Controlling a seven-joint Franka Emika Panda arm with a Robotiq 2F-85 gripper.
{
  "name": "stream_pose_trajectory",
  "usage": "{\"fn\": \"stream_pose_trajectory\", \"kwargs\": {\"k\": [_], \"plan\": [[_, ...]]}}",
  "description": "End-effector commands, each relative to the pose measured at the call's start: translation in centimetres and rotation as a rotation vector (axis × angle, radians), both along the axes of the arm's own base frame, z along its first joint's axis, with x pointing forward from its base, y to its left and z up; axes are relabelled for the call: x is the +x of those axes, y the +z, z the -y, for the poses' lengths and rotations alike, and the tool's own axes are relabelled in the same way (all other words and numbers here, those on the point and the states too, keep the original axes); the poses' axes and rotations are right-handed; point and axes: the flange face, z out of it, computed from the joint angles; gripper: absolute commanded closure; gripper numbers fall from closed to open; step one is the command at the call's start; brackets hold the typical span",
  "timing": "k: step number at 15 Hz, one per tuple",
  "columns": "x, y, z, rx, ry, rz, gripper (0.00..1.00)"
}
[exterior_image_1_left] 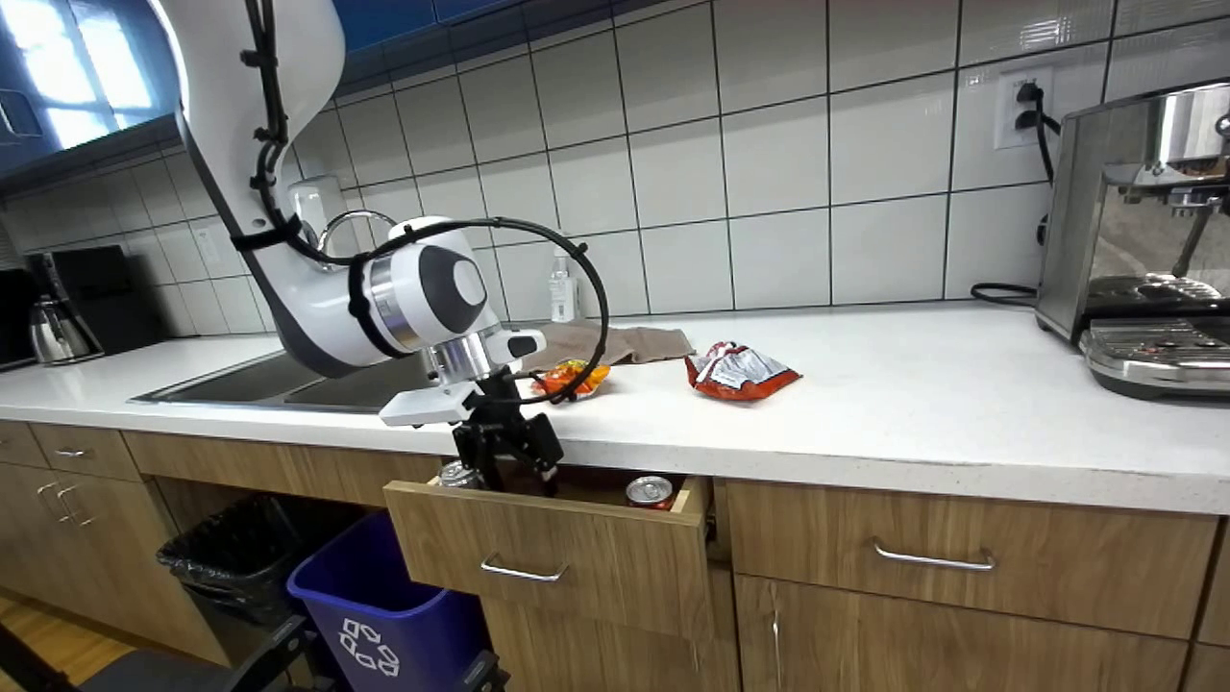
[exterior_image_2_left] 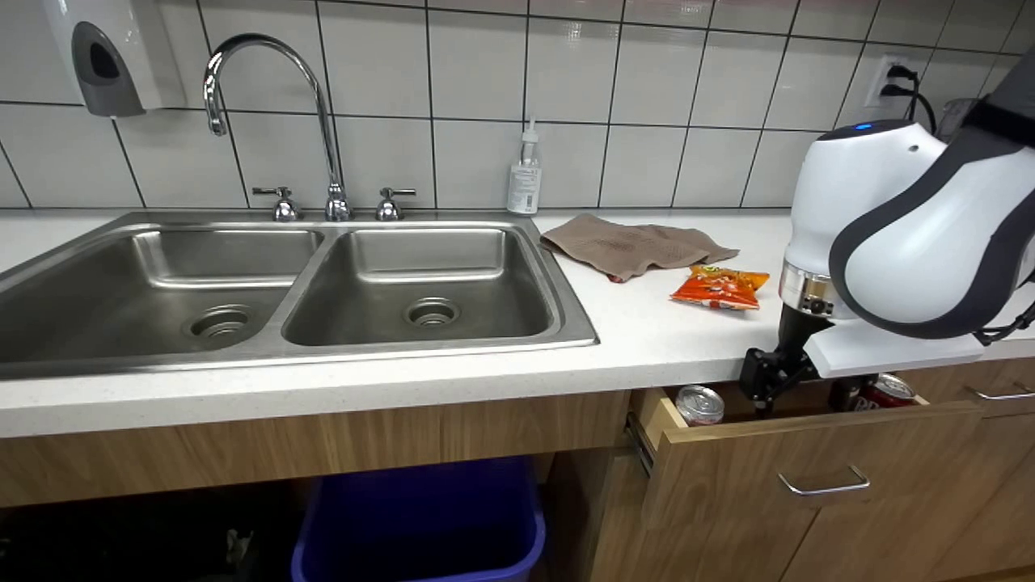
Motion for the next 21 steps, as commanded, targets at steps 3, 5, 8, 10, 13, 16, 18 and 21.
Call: {"fn": "stream_pose_trajectory", "kwargs": {"k": [3,5,8,10,13,16,18,21], "plan": [[-0.2,-0.3,-0.6,-0.004,-0.008,-0.001,0.0],[-0.4,-0.3,-0.7,-0.002,-0.008,-0.003,0.0],[-0.9,-0.3,-0.7,0.005,-0.016,-0.01,0.0],[-1.2,-0.4,-0.7,0.007,-0.022,-0.015,0.0],[-1.9,-0.4,-0.6,0.013,-0.03,-0.021,0.0],[-2.9,-0.5,-0.8,0.018,-0.034,-0.036,0.0],[-3.7,-0.6,-1.0,0.021,-0.034,-0.048,0.0],[-4.7,-0.6,-1.1,0.026,-0.04,-0.06,0.0]]}}
